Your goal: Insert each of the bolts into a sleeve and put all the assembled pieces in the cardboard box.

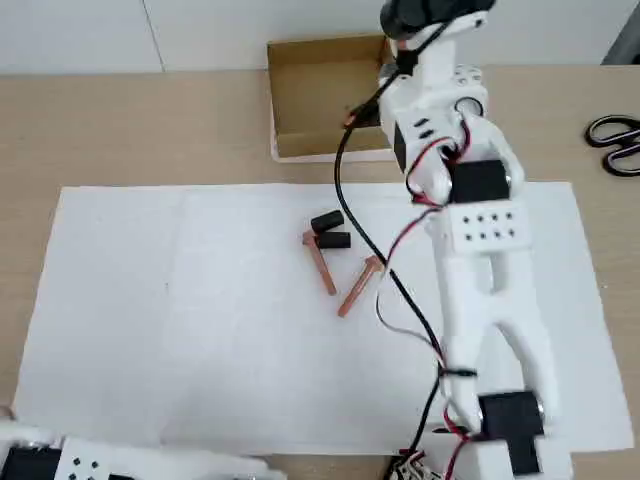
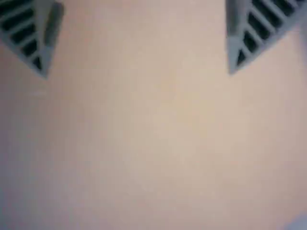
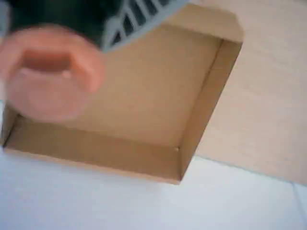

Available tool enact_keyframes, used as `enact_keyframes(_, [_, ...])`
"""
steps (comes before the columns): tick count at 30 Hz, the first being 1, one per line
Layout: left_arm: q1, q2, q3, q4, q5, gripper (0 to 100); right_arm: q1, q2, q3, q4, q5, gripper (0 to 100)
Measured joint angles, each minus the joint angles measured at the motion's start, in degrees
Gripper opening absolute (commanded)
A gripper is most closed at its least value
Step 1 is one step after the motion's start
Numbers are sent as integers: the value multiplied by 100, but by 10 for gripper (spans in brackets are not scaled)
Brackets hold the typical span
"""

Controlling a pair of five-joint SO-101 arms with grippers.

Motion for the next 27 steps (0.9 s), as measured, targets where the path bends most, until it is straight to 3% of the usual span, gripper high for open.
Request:
enact_keyframes(6, [-1424,0,-149,0,-281,227,-9,1547,-484,-949,0,3])
enact_keyframes(15, [-2084,0,-149,211,-308,227,-396,2980,-879,-2127,0,3])
enact_keyframes(19, [-1530,-9,-273,211,-308,227,-589,3437,-967,-2690,0,3])
enact_keyframes(27, [844,-9,-642,967,255,227,-677,3824,-967,-3086,0,3])
